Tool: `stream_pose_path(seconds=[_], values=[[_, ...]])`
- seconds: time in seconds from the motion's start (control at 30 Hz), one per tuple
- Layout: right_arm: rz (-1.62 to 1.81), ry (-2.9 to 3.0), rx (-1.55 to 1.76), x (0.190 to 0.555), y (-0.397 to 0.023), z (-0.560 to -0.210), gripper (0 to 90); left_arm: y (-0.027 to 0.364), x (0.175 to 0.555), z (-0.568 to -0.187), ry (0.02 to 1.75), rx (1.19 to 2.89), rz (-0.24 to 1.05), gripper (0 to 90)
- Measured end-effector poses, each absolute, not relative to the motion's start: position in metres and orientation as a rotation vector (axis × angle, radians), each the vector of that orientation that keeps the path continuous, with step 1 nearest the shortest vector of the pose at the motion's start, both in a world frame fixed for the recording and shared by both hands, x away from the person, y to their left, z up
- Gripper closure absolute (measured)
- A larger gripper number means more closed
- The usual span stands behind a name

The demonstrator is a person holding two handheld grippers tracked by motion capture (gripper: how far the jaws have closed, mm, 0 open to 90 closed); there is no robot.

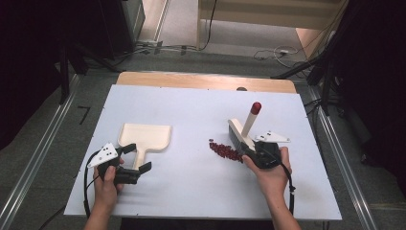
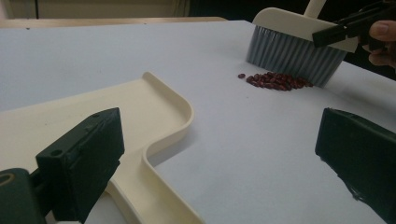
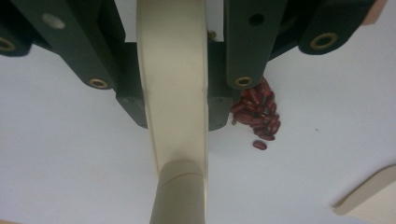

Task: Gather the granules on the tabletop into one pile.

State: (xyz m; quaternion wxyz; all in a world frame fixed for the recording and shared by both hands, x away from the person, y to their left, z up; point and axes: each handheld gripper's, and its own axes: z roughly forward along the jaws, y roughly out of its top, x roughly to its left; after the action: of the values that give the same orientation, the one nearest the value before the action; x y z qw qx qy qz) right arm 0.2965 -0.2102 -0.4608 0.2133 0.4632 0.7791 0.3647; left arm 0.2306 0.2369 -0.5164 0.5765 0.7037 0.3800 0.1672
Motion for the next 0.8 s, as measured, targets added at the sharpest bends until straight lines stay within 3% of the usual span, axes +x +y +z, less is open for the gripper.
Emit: stream_pose_path(seconds=[0.27,0.47,0.8], values=[[0.994,2.155,1.261,0.299,-0.196,-0.460,65.7,0.237,0.231,-0.516,0.889,1.646,0.390,1.5],[1.082,2.131,1.244,0.295,-0.193,-0.441,65.6,0.237,0.231,-0.516,0.890,1.648,0.392,1.5],[1.277,2.248,1.299,0.289,-0.143,-0.452,65.6,0.237,0.231,-0.516,0.889,1.647,0.391,1.5]])
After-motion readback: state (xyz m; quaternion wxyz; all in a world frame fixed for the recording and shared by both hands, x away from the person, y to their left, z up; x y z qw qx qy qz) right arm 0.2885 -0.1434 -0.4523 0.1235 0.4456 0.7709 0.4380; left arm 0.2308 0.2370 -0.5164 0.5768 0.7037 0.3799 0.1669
